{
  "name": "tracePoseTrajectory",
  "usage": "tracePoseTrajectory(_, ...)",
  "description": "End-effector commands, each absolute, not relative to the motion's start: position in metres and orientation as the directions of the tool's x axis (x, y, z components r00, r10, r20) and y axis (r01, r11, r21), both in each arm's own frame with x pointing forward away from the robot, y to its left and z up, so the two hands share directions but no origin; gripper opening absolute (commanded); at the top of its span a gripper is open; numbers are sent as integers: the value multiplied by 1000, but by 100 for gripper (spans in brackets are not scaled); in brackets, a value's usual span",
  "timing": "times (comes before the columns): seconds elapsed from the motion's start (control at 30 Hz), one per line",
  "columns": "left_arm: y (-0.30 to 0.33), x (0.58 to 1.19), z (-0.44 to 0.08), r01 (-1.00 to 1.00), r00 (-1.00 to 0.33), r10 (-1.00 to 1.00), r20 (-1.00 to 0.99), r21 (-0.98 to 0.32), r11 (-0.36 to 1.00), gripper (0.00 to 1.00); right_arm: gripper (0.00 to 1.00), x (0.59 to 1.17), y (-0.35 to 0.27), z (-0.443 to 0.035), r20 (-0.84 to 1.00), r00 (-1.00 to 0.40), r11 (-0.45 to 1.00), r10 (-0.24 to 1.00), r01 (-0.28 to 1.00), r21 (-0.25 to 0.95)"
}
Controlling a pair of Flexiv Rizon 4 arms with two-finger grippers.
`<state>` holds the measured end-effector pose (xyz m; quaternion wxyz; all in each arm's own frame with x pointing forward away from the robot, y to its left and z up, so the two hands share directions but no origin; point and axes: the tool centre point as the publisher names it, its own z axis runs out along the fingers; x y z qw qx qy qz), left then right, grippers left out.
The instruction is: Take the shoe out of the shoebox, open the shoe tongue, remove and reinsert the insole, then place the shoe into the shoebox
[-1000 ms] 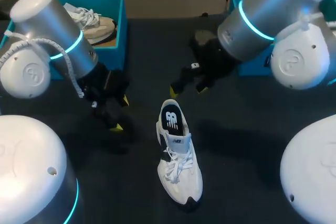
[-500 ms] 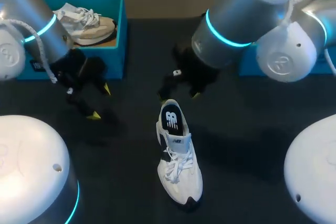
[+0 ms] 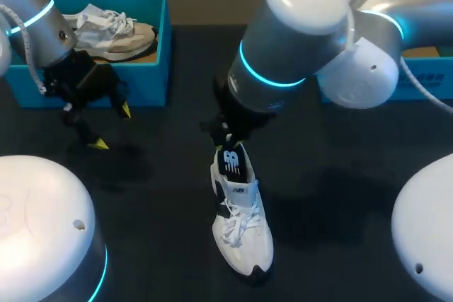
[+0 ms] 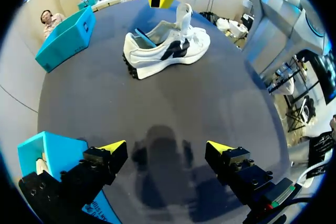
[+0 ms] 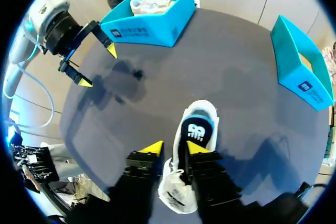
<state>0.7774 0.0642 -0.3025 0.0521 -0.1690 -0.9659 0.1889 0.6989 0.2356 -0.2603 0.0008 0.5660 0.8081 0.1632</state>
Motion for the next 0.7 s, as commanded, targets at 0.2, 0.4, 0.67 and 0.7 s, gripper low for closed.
tracePoseTrajectory(0.2,62,776,-298,307,-938,345,40,-373,876,100,0,700,242,-271,189,-361,307,913,915,263)
tracePoseTrajectory(0.4,62,776,-298,307,-938,345,40,-373,876,100,0,702,243,-272,191,-367,312,911,912,265)
tracePoseTrajectory(0.67,73,798,-298,348,-924,379,47,-306,886,100,0,712,242,-288,160,-339,285,927,914,287)
tracePoseTrajectory(0.7,74,800,-298,365,-916,398,51,-305,880,100,0,714,242,-290,172,-346,286,922,911,298)
